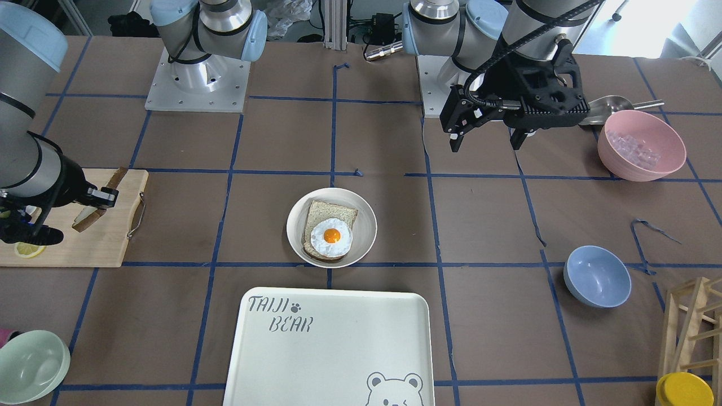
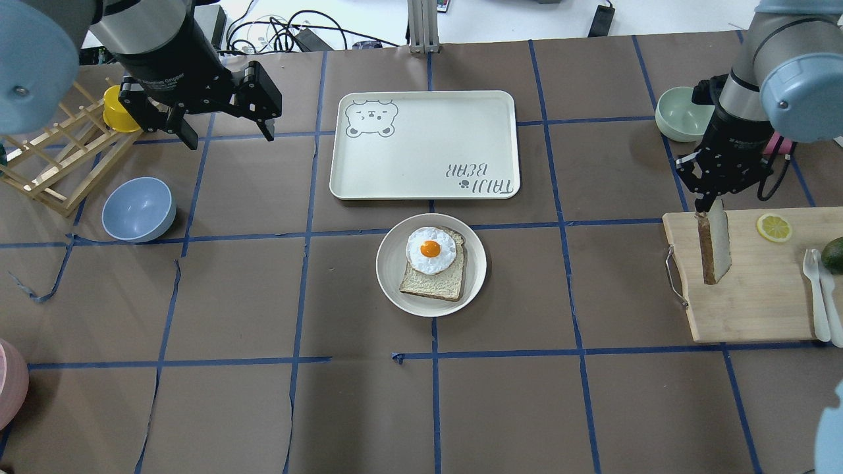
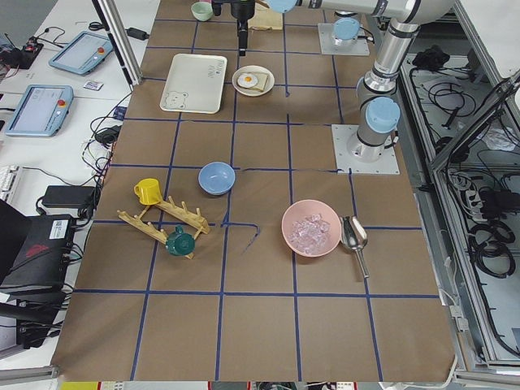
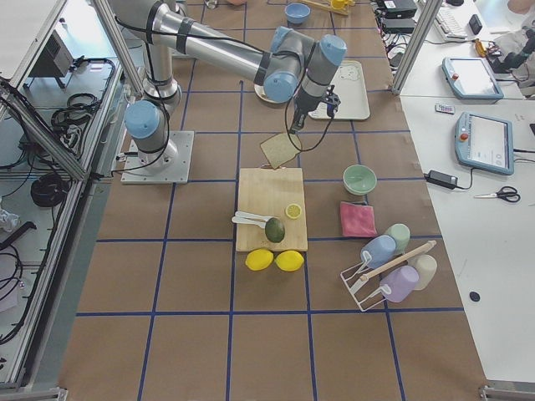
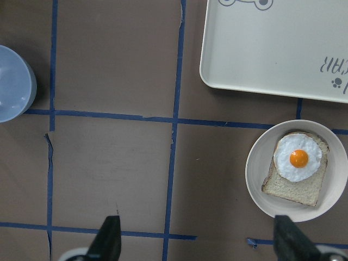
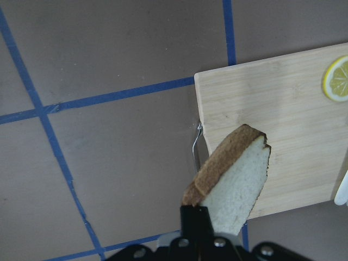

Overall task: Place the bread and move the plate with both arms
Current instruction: 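Lift the bread slice and carry it toward the white plate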

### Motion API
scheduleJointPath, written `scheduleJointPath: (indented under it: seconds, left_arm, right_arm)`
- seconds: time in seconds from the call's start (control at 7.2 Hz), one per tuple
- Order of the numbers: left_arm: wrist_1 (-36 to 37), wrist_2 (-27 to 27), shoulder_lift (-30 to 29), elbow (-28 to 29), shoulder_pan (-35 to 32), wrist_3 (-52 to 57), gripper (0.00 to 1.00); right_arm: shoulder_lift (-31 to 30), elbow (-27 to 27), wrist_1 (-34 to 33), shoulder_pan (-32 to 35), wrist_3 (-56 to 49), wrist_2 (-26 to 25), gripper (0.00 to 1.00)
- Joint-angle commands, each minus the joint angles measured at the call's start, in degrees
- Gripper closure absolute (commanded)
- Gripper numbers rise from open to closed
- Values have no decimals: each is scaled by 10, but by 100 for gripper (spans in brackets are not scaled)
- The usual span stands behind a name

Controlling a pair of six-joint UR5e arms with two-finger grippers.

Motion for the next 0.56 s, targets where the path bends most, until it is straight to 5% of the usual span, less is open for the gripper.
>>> scheduleJointPath:
  seconds: [0.0, 0.42]
  left_arm:
    - [0, 0, 0, 0, 0, 0, 0]
    - [0, 0, 0, 0, 0, 0, 0]
  right_arm:
    - [2, -52, 51, 71, 138, 49, 100]
    - [27, -52, 2, 172, 357, 145, 100]
